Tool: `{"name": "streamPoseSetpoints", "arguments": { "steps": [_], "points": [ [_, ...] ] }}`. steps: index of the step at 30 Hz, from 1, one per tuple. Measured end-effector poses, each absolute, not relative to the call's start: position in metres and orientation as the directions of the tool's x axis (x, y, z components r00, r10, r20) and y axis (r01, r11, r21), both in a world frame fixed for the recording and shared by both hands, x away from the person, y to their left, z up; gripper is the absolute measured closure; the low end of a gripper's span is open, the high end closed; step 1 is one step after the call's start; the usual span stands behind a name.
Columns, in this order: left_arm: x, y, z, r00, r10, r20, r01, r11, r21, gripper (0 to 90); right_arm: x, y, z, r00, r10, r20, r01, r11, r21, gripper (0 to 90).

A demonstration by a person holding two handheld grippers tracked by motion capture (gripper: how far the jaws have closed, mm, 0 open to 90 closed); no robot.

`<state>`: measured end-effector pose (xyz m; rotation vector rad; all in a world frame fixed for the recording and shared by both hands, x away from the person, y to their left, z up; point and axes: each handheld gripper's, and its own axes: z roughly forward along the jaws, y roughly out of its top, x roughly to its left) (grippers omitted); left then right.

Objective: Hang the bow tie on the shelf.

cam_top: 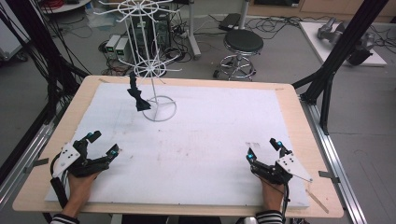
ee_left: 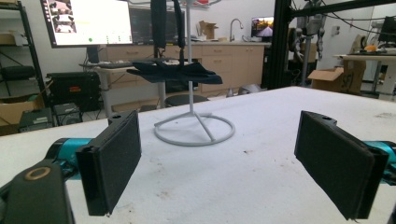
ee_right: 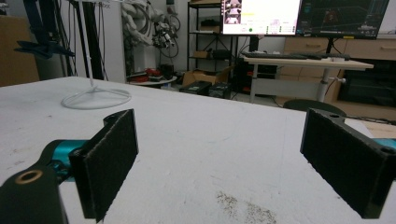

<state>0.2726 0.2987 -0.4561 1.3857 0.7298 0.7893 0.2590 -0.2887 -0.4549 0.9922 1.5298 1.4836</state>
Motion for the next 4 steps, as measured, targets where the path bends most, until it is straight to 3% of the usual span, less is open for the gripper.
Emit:
{"name": "streamPoseSetpoints", "arguments": {
  "steps": [4],
  "points": [
    [0.2736, 0.2996, -0.456, 0.554, 0.832, -0.004, -0.042, 0.033, 0.999, 15.1, 0.2587, -0.2883, -0.455, -0.395, 0.919, -0.005, 0.021, 0.015, 1.0, 10.3]
  ]
}}
